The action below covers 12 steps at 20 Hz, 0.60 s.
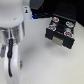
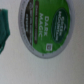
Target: Open the kcup holder, insert the kcup into the holder, and close the kcup holder
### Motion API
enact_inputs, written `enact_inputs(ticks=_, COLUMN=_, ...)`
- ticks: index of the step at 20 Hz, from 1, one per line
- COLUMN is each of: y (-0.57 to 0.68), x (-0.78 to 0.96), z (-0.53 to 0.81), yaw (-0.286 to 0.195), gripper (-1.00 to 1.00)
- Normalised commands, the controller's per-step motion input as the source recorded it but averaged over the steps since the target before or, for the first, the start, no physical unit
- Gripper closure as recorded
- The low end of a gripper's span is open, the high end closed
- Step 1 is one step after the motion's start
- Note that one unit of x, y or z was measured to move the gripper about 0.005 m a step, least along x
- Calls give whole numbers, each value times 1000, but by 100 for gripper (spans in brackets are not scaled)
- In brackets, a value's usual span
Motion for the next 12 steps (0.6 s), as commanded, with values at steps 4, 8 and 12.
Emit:
enact_inputs(ticks=4, y=-138, x=203, z=-83, yaw=-118, gripper=-100)
enact_inputs(ticks=8, y=-86, x=146, z=-17, yaw=-80, gripper=100)
enact_inputs(ticks=12, y=-36, x=113, z=43, yaw=-74, gripper=100)
